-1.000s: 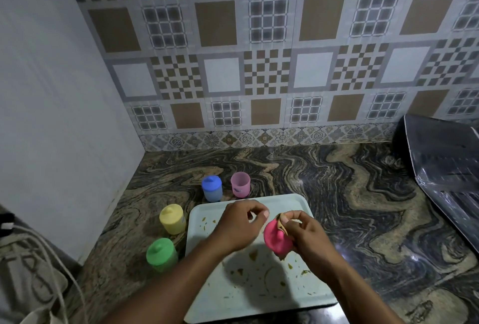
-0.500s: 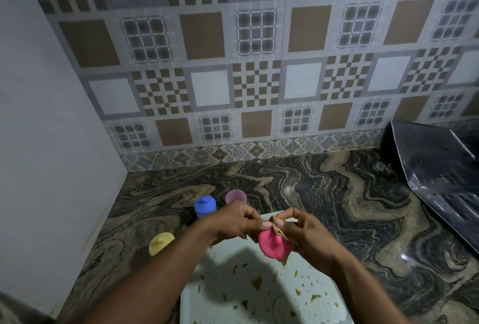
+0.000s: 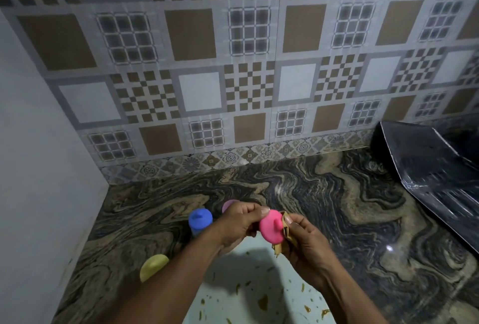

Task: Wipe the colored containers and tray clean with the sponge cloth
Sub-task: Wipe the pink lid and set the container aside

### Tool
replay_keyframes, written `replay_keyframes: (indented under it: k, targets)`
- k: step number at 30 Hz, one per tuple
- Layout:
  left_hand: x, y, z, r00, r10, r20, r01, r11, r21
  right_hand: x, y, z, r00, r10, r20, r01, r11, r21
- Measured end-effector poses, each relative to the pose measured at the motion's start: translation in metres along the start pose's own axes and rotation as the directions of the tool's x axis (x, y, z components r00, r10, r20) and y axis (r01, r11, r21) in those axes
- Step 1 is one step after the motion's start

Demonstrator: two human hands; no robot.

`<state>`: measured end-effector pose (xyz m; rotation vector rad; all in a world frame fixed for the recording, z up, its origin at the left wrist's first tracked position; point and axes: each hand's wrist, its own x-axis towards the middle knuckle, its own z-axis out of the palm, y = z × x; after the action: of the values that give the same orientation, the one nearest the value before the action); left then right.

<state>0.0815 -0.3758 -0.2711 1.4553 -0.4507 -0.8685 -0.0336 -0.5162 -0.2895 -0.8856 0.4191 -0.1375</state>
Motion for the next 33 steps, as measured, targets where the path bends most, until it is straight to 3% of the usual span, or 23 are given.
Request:
replay_keyframes:
  k: [3,5,7,10,13,17,20,22,24,26,27,30,32,33]
  targets:
    - [-0.008,0.012,-0.013,0.975,-0.157,0.159,0.123,0.971,0.207,0.0,-0.015,-0.001,0.992,0.068,0.107,-0.045,0.978,-0.202]
    - [-0.009,0.018,-0.019,0.966,-0.147,0.212,0.086,0.958,0.273,0.001,-0.029,0.001,0.978,0.096,0.185,-0.029,0.942,-0.335]
    - [-0.006,0.019,-0.014,0.991,-0.036,0.132,0.01,0.982,0.187,0.007,-0.035,0.008,0.987,0.032,0.159,0.026,0.938,-0.345]
    - [0.005,0.01,-0.002,0.989,0.082,-0.121,-0.085,0.996,-0.02,0.017,-0.019,0.019,0.993,-0.116,-0.022,0.11,0.976,-0.189]
    - [0.005,0.005,0.004,0.977,0.046,-0.21,-0.061,0.996,-0.068,0.012,0.004,0.024,0.993,-0.056,-0.1,0.052,0.998,-0.042]
    - [-0.006,0.017,-0.006,0.98,-0.18,-0.083,0.185,0.981,0.053,0.001,-0.008,0.024,0.997,0.064,0.052,-0.051,0.974,-0.221]
    - [0.002,0.026,0.005,0.957,-0.127,-0.262,0.223,0.899,0.377,0.008,-0.021,0.025,0.991,0.048,0.126,-0.009,0.957,-0.289]
    - [0.008,0.027,0.017,0.87,0.023,-0.493,0.234,0.86,0.453,0.012,-0.015,0.033,0.998,-0.03,0.052,0.04,0.977,-0.209]
    - [0.011,0.024,0.029,0.707,0.158,-0.689,0.223,0.875,0.429,0.013,0.001,0.042,0.986,-0.144,-0.081,0.137,0.986,-0.094]
    - [0.011,0.018,0.036,0.611,0.136,-0.78,0.212,0.921,0.327,0.012,0.017,0.045,0.957,-0.199,-0.211,0.19,0.98,-0.06]
    - [0.011,0.013,0.036,0.627,0.071,-0.776,0.198,0.949,0.247,0.012,0.022,0.043,0.951,-0.189,-0.243,0.177,0.982,-0.071]
    - [0.011,0.005,0.023,0.835,-0.184,-0.518,0.237,0.971,0.037,0.014,0.009,0.03,0.986,-0.065,-0.156,0.038,0.984,-0.173]
    - [0.012,0.01,0.014,0.89,-0.242,-0.385,0.292,0.953,0.076,0.015,-0.009,0.024,0.998,0.054,-0.044,-0.063,0.964,-0.258]
    - [0.014,0.015,0.013,0.892,-0.221,-0.395,0.294,0.946,0.134,0.015,-0.015,0.024,0.996,0.084,-0.002,-0.081,0.958,-0.274]
